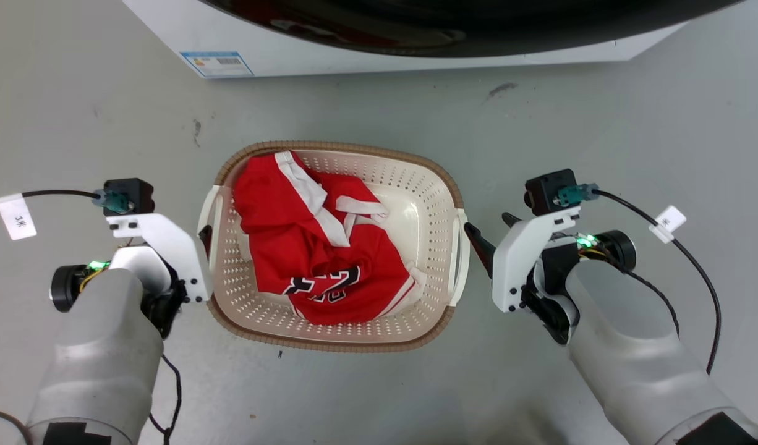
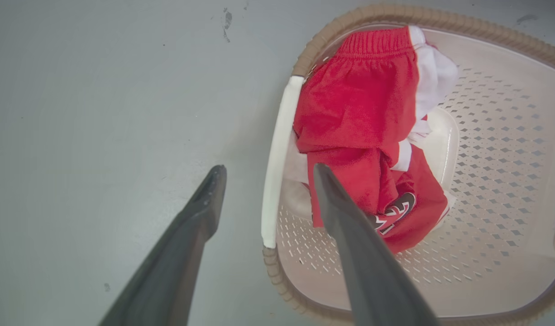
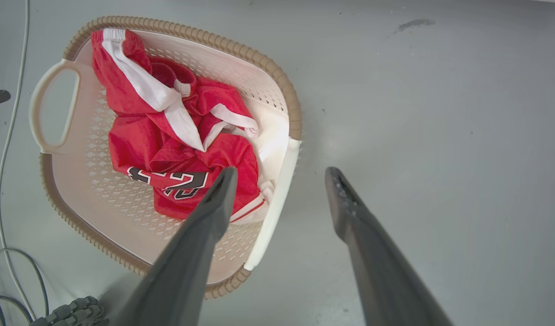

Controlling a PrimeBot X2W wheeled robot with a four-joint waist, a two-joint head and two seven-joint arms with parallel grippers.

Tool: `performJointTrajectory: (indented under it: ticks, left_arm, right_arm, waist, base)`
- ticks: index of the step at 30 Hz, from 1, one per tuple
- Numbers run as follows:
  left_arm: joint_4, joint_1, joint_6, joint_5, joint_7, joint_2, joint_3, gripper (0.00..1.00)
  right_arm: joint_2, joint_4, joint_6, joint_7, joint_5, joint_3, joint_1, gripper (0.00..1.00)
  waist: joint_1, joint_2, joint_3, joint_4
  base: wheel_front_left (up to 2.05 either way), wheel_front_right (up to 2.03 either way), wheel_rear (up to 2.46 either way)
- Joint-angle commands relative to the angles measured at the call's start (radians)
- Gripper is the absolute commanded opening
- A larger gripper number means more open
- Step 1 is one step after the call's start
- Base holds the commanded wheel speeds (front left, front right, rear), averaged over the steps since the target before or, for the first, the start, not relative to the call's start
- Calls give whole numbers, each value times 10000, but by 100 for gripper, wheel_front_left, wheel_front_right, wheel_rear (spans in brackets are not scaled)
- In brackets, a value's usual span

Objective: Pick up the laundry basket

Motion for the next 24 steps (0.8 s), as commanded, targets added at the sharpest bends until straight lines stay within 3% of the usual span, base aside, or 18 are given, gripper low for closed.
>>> performJointTrajectory:
  ticks: [1, 8, 24]
  left_arm:
    - [35, -127, -17, -69, 49, 61, -42, 100]
    - [-64, -558, -18, -587, 496, 400, -572, 100]
    - [148, -1460, -20, -1142, 648, 376, -1505, 100]
  right_arm:
    - [24, 74, -3, 0, 81, 107, -209, 100]
    - [24, 695, -3, 154, 881, 997, -1042, 100]
    - [22, 1529, -3, 279, 1971, 2407, -1960, 100]
  waist:
    - [-1, 0, 156, -81]
    - [-1, 0, 748, -95]
    - [-1, 0, 1748, 21]
  base:
    - [0, 0, 0]
    - [0, 0, 0]
    - [0, 0, 0]
